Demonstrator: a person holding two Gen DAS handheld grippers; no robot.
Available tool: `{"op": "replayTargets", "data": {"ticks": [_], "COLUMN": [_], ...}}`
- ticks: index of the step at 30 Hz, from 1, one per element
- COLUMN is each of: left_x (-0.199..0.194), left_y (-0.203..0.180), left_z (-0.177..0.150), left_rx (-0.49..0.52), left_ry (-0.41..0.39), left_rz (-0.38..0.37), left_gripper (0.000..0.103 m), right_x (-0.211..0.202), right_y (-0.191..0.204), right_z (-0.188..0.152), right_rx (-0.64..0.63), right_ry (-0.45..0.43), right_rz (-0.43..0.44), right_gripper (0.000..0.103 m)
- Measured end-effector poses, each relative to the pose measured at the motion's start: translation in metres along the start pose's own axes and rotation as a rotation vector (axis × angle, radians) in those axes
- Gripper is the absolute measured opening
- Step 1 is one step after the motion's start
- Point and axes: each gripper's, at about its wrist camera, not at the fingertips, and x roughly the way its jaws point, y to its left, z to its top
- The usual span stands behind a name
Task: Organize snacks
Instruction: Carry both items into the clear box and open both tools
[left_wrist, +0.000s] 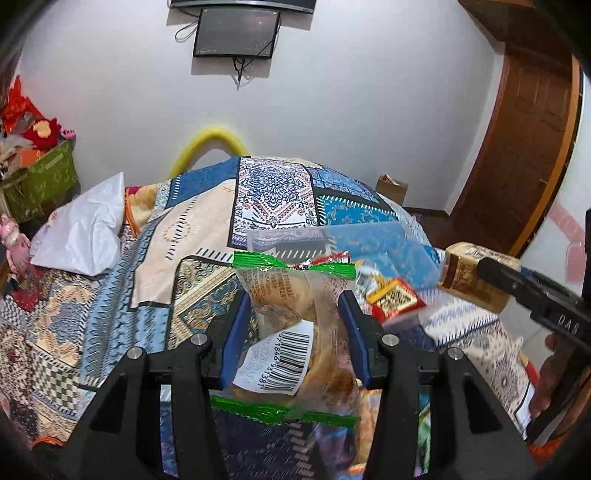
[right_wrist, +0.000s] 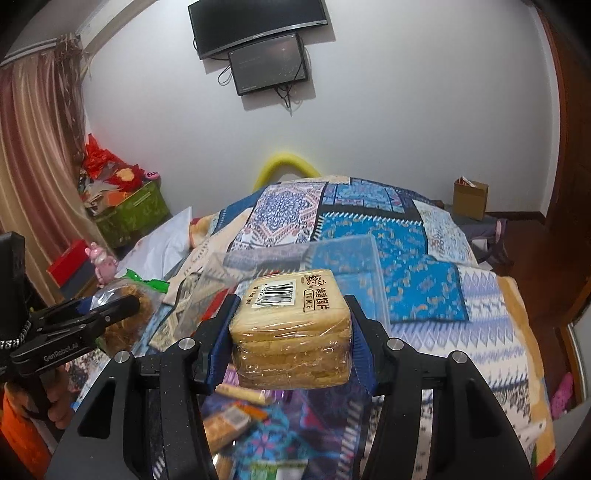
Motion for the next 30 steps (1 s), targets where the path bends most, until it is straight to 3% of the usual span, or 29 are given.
{"op": "replayTargets", "data": {"ticks": [10, 24, 30], "left_x": [0.049, 0.126, 0.141], "left_y": [-0.004, -0.004, 0.001], "left_z": [0.024, 0.042, 0.044], "left_rx": [-0.02, -0.028, -0.05], "left_ry": [0.013, 0.07, 0.064], "left_rz": [0.034, 0.087, 0.118], "left_gripper": [0.048, 0.049, 0.05], "right_x": [0.04, 0.096, 0.109], "right_y": [0.001, 0.001, 0.0], "right_z": [0.008, -0.009, -0.015], "right_rx": [-0.003, -0.019, -0.026], "right_ry": [0.036, 0.144, 0.169], "right_rz": [0.011, 0.029, 0.034], "right_gripper": [0.052, 0.052, 0.052]}}
